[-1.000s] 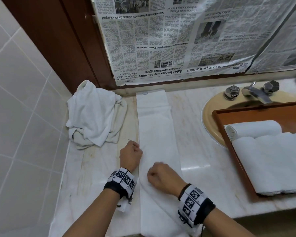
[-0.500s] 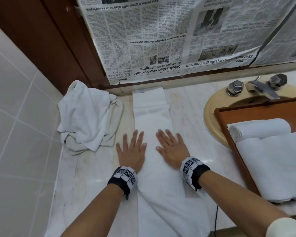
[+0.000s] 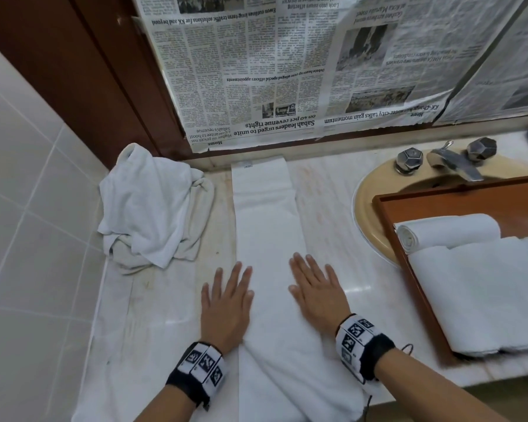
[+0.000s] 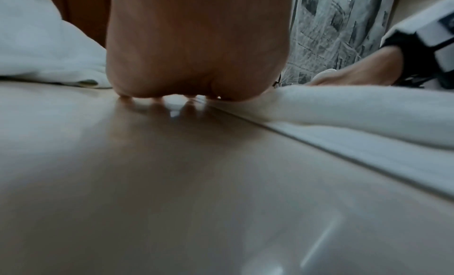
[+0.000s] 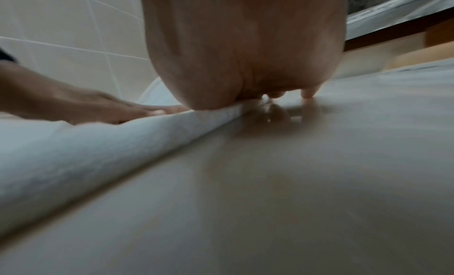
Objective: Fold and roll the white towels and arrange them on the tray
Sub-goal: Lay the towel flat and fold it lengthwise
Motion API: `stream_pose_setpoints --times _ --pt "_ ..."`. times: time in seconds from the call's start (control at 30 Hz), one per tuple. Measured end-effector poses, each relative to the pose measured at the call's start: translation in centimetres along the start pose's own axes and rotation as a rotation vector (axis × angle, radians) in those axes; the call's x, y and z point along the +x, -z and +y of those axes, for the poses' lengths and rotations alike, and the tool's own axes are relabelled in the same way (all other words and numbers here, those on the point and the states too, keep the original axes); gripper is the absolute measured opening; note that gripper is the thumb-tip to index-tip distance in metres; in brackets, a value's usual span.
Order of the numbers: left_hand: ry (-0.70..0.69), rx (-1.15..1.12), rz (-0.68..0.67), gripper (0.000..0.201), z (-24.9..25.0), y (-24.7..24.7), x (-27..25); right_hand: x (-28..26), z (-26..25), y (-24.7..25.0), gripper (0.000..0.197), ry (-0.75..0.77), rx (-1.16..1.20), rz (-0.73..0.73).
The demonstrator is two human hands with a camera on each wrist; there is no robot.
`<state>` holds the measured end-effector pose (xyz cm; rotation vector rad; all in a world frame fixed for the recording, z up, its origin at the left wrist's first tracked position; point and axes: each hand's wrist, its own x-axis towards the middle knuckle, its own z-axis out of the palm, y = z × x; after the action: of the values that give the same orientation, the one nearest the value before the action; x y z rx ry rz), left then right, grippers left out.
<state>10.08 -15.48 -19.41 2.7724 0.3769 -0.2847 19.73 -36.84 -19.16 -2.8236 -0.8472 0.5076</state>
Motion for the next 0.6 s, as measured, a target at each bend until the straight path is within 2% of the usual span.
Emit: stream_pose_setpoints --times 0.13,0.2,0.3,0.43,0.6 --pt "0.050 -0.015 -0.005 0.061 -0.5 0.1 -1.6 -0.7 1.0 0.6 0.075 -0.132 0.022 0.060" --pt "0.046 -0.005 -0.004 0.059 0.2 0.2 -2.1 -1.6 -0.3 0.8 0.069 -0.042 0.052 0.100" --pt "0.061 0.007 -0.052 0.060 0.9 -0.3 -2.3 -2.6 -1.2 -0.1 0.059 0.090 0.000 0.013" --pt "0.087 -0.005 -0.062 0.059 1.3 0.0 -1.6 -1.3 -0.4 -0.4 0.058 -0.009 -0.011 -0.015" --pt "0.106 0.012 -0.070 0.059 2.3 0.9 2.2 3.4 1.4 2.4 0.079 0.040 -0.049 -0.086"
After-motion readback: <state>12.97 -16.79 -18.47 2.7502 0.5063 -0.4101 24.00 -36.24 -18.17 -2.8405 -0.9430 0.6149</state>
